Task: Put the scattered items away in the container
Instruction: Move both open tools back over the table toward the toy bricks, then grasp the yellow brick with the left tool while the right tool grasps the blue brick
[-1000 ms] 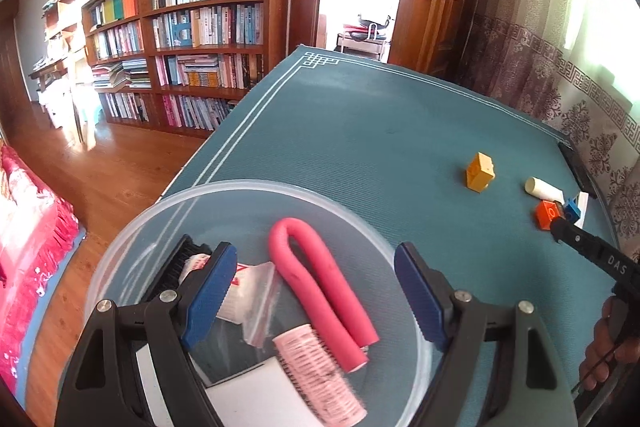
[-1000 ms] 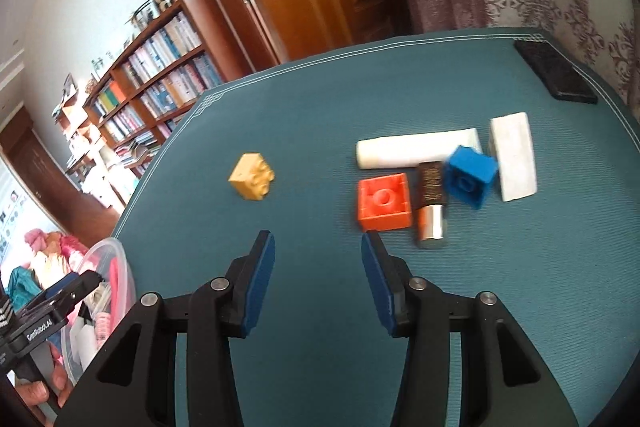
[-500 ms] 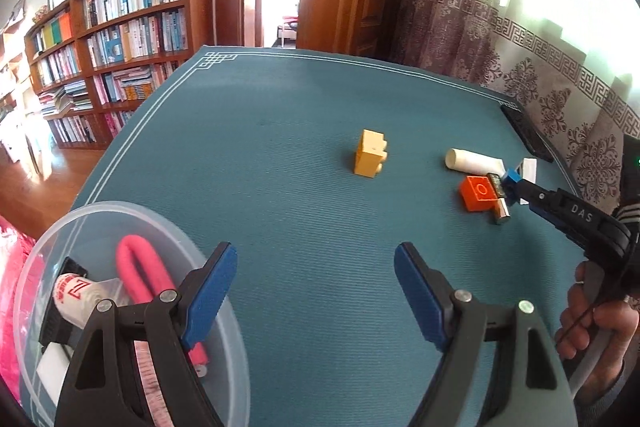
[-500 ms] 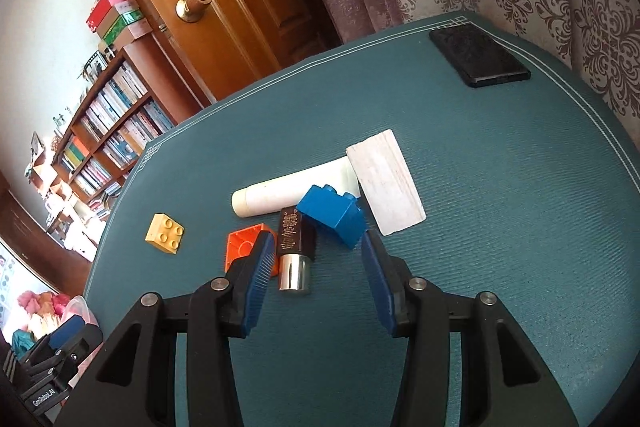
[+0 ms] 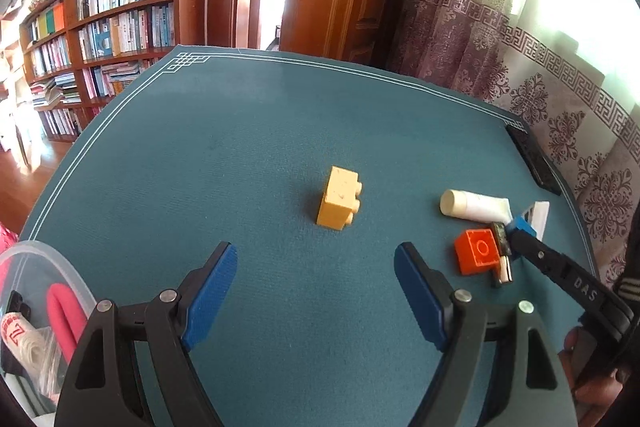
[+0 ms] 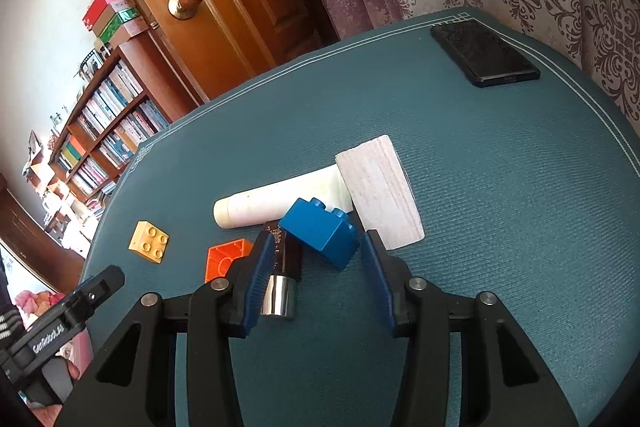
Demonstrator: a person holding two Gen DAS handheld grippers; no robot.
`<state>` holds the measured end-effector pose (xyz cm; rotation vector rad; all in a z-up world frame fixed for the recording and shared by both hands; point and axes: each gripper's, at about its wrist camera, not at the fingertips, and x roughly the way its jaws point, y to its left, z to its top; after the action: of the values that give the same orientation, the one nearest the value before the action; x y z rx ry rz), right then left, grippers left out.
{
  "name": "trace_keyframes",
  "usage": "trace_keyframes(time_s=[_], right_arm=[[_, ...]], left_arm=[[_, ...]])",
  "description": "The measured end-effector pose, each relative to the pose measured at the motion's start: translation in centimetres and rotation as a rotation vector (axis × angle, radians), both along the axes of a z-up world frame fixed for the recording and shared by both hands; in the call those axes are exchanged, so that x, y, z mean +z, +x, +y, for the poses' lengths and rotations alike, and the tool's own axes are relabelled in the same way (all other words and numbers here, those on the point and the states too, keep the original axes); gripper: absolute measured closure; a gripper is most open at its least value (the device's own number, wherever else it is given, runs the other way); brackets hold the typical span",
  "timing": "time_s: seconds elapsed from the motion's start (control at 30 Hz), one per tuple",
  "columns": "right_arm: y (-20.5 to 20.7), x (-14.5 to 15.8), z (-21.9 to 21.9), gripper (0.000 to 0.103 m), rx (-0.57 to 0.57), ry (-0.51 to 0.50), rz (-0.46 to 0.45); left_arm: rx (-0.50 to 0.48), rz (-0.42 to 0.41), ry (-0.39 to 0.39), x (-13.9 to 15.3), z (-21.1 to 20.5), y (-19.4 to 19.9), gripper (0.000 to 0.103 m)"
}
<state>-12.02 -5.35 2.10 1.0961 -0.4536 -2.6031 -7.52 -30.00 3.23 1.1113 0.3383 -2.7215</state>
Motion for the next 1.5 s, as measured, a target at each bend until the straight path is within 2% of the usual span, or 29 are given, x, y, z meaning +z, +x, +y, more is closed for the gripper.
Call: trace_keyframes(time_s=[0.23, 0.4, 0.53, 0.6, 0.67, 0.83, 0.97, 1.3, 1.5], right_arm=[[-0.3, -0.1, -0.6, 0.054, 0.009, 0.026, 0.018], [-0.4, -0.2, -0.5, 0.054, 0.013, 0.018, 0.015], [-0.3, -0.2, -0.5, 0.054, 0.013, 0.020, 0.016], [-0.3, -0.2, -0.6, 0.054, 0.014, 0.024, 0.018], [-0.2, -0.2, -0.6, 0.054, 0.015, 0.025, 0.021], [-0.1, -0.1, -1.0, 0.054, 0.010, 0.037, 0.027], [0.1, -0.1, -1.2, 0.054, 0.005, 0.040, 0.035], [1.0, 1.1, -2.1, 0.054, -0.012, 0.090, 0.103], [-0.2, 0.0, -1.8, 0.054, -0.032, 0.071, 0.030]], left_arm=[[0.045, -0.008, -0.010, -1.0, -0.8, -3.7, 0.019], [0.040, -0.023, -0.011, -2.0, -0.7, -4.9, 0.021], [0.010, -0.030, -0.022, -2.6, -0.3, -5.2, 0.030], [0.009, -0.026, -0.023, -2.6, -0.3, -5.1, 0.031], [-0.004, -0.015, -0.010, -2.5, -0.4, -5.1, 0.042], [-0.007, -0.006, 0.002, -2.4, -0.9, -4.8, 0.058], [-0.008, -0.002, 0.004, -2.4, -1.1, -4.5, 0.066], [-0.013, 0.040, -0.013, -1.4, -0.9, -3.4, 0.066], [-0.010, 0.016, 0.013, -2.1, -1.2, -3.8, 0.066]])
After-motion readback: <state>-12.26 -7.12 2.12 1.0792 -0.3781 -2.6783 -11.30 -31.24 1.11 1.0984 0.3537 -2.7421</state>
